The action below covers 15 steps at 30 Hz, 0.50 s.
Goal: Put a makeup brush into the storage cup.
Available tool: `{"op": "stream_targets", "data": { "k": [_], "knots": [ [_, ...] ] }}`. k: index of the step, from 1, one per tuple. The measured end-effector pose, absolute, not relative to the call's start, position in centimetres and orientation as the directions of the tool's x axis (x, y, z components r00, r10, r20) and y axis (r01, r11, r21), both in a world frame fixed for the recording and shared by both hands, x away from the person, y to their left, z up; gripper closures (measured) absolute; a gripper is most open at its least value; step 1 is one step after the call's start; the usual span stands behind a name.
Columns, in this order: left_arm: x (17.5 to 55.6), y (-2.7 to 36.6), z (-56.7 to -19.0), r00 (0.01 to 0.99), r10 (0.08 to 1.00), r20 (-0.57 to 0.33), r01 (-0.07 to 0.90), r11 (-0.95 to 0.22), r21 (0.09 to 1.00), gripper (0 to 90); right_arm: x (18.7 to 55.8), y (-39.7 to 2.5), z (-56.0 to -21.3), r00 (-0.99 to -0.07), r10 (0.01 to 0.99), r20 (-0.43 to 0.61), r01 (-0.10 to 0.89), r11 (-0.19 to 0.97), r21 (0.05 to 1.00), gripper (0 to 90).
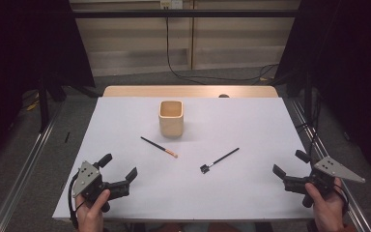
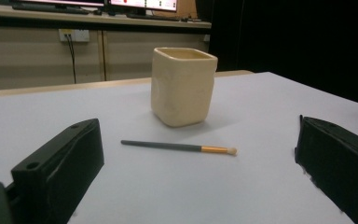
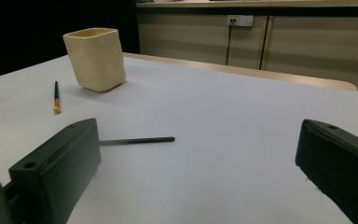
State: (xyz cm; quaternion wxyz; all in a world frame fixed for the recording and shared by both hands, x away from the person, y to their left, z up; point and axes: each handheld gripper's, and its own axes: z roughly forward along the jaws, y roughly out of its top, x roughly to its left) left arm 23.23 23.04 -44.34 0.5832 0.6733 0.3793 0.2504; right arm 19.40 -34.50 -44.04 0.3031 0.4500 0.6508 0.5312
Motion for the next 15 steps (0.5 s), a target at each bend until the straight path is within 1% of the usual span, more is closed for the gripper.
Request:
{"op": "stream_targets", "data": {
  "k": [4, 5, 10, 15],
  "knots": [
    [23.28, 23.2, -44.27, 0.599, 0.791, -0.125, 0.228, -0.019, 0.973, 1.0, 19.41, -34.7, -44.05, -0.411, 0.907, 0.09, 0.255, 0.019, 0.967, 0.0],
    [23.24, 23.22, -44.26, 0.596, 0.792, -0.13, 0.232, -0.015, 0.973, 1.0, 19.42, -34.66, -44.07, -0.412, 0.906, 0.097, 0.266, 0.018, 0.964, 0.0],
    [23.07, 23.26, -44.28, 0.597, 0.792, -0.131, 0.246, -0.025, 0.969, 1.0, 19.49, -34.47, -44.06, -0.433, 0.897, 0.091, 0.259, 0.027, 0.965, 0.0],
    [22.55, 22.87, -44.0, 0.614, 0.78, -0.122, 0.24, -0.037, 0.97, 1.0, 19.41, -34.48, -44.06, -0.421, 0.902, 0.09, 0.269, 0.029, 0.963, 0.9]
  ]
}}
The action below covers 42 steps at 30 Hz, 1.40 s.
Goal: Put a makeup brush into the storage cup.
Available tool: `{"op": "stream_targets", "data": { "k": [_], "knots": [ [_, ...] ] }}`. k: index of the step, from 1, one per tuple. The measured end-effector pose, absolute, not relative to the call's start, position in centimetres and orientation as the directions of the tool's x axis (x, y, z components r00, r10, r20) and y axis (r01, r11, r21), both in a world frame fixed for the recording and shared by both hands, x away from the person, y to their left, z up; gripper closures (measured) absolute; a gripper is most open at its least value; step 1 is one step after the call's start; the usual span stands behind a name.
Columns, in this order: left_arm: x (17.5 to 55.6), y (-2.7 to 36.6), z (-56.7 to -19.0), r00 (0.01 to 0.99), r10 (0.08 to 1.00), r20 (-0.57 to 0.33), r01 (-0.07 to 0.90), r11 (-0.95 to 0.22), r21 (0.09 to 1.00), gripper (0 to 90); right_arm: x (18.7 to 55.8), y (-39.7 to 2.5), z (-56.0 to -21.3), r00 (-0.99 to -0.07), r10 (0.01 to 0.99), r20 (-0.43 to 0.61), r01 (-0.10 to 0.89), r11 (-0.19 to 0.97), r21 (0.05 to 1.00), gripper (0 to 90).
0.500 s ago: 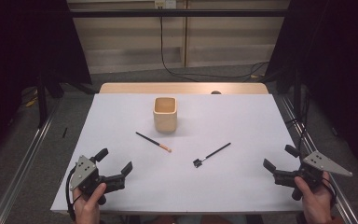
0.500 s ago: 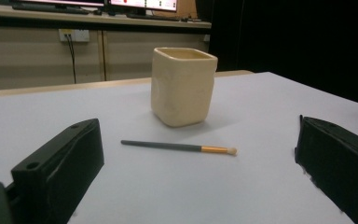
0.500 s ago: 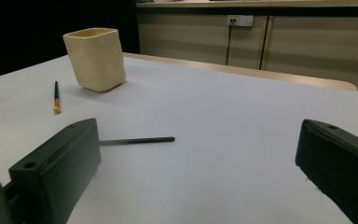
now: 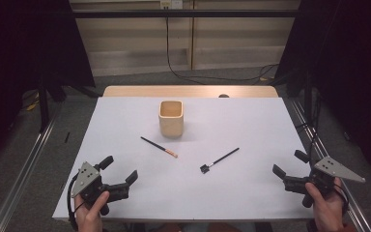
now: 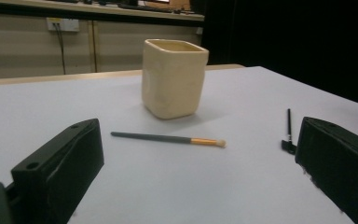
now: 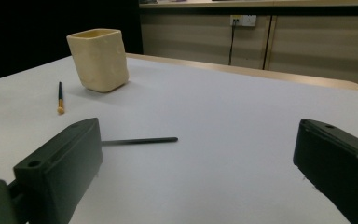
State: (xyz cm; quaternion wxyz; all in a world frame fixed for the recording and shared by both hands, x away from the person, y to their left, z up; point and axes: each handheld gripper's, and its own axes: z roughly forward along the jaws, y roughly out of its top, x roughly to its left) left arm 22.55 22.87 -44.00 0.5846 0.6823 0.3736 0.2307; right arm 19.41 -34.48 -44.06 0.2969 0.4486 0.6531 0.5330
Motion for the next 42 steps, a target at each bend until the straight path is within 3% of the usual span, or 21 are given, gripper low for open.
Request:
{"op": "stream_targets", "data": {
  "k": [15, 42],
  "knots": [
    [23.8, 22.2, -43.0, 0.658, 0.749, -0.081, 0.217, -0.086, 0.972, 1.0, 19.2, -34.6, -44.0, -0.43, 0.898, 0.094, 0.262, 0.024, 0.965, 0.0],
    [27.9, 19.6, -40.8, 0.677, 0.73, -0.094, 0.21, -0.069, 0.975, 1.6, 19.2, -34.6, -44.1, -0.45, 0.887, 0.101, 0.261, 0.023, 0.965, 0.0]
  ]
}}
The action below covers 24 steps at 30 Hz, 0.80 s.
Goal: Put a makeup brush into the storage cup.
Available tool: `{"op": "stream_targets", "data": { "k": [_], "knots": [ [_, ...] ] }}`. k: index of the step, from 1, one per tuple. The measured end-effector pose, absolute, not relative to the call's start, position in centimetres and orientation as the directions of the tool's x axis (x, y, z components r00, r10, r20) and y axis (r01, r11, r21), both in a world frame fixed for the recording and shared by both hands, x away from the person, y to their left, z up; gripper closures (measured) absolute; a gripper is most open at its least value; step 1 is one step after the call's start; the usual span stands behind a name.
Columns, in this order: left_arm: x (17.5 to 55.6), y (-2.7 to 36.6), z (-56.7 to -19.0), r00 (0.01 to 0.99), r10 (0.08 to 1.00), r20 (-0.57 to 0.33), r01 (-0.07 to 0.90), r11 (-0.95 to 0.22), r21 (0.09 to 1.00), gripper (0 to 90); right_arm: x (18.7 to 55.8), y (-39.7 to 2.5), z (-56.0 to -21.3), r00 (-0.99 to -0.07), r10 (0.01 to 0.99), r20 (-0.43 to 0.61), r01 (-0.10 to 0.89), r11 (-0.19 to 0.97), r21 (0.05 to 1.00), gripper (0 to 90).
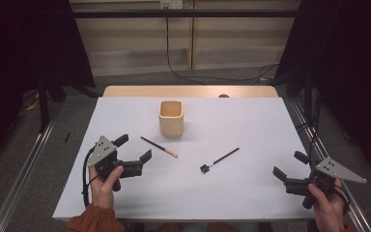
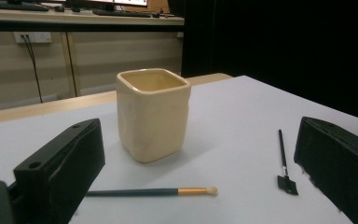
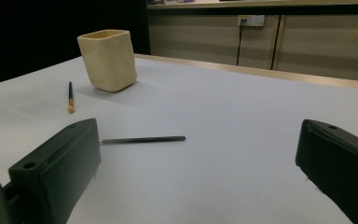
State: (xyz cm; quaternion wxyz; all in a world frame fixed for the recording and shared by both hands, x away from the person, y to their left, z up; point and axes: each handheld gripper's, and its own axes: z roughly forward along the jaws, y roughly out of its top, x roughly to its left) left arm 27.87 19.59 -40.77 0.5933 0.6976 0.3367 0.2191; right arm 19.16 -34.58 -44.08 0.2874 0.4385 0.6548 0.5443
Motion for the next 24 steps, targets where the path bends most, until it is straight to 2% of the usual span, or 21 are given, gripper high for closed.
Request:
{"op": "stream_targets", "data": {
  "k": [10, 18, 21, 24],
  "knots": [
    [28.7, 19.6, -39.1, 0.683, 0.731, -0.007, 0.17, -0.15, 0.974, 1.2, 19.0, -34.6, -44.0, -0.464, 0.88, 0.101, 0.251, 0.021, 0.968, 0.0],
    [30.2, 19.2, -38.7, 0.687, 0.726, -0.031, 0.188, -0.136, 0.973, 1.1, 19.2, -34.6, -44.1, -0.467, 0.879, 0.102, 0.253, 0.022, 0.967, 0.0],
    [31.3, 19.0, -38.3, 0.715, 0.697, -0.056, 0.194, -0.121, 0.973, 1.2, 19.1, -34.6, -44.0, -0.47, 0.876, 0.103, 0.25, 0.02, 0.968, 0.0],
    [32.0, 18.6, -38.0, 0.71, 0.703, -0.039, 0.181, -0.129, 0.975, 1.3, 19.1, -34.6, -44.0, -0.474, 0.875, 0.102, 0.251, 0.023, 0.968, 0.0]
  ]
}}
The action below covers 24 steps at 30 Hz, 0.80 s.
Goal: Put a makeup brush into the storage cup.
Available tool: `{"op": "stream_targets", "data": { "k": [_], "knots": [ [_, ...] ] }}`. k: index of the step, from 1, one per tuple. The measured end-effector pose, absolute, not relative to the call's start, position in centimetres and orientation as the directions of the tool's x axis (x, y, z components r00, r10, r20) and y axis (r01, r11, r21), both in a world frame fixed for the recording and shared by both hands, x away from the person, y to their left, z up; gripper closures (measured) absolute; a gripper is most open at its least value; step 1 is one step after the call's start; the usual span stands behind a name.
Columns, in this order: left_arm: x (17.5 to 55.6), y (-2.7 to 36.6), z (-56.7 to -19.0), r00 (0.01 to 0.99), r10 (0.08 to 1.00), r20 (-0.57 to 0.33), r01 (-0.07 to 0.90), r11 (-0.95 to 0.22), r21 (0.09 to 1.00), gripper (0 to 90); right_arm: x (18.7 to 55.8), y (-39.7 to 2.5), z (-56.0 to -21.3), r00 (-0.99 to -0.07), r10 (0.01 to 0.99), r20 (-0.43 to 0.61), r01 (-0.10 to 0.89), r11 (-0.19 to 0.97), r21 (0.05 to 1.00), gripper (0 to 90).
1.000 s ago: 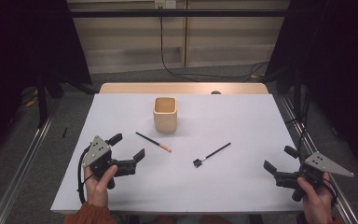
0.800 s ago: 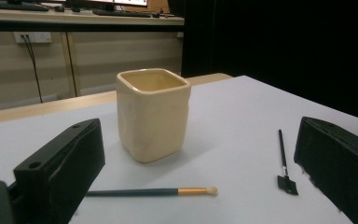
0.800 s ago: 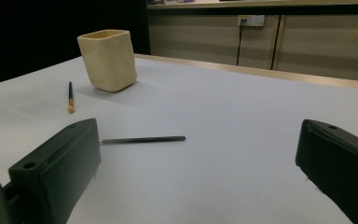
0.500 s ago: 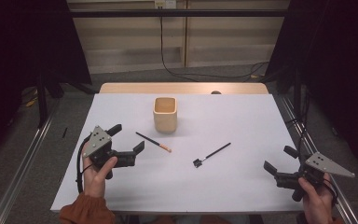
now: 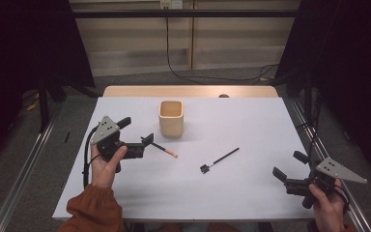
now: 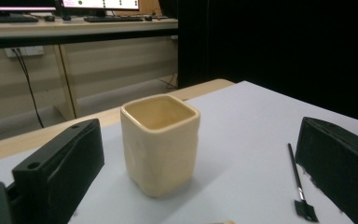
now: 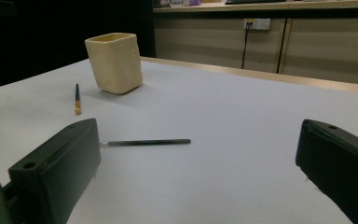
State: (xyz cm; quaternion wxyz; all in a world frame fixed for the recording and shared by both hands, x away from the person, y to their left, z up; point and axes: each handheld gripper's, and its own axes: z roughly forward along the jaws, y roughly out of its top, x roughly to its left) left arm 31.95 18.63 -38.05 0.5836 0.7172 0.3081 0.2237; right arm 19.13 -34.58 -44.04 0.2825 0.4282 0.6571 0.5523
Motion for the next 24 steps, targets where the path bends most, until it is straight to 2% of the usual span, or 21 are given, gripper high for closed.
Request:
{"op": "stream_targets", "data": {
  "k": [10, 24],
  "knots": [
    [33.9, 17.8, -37.1, 0.705, 0.709, 0.019, 0.158, -0.183, 0.97, 1.4, 19.2, -34.6, -44.1, -0.487, 0.868, 0.1, 0.253, 0.031, 0.967, 0.0],
    [35.8, 16.3, -36.0, 0.716, 0.697, 0.036, 0.154, -0.207, 0.966, 1.3, 19.2, -34.5, -44.1, -0.493, 0.864, 0.103, 0.261, 0.033, 0.965, 0.0]
  ]
}}
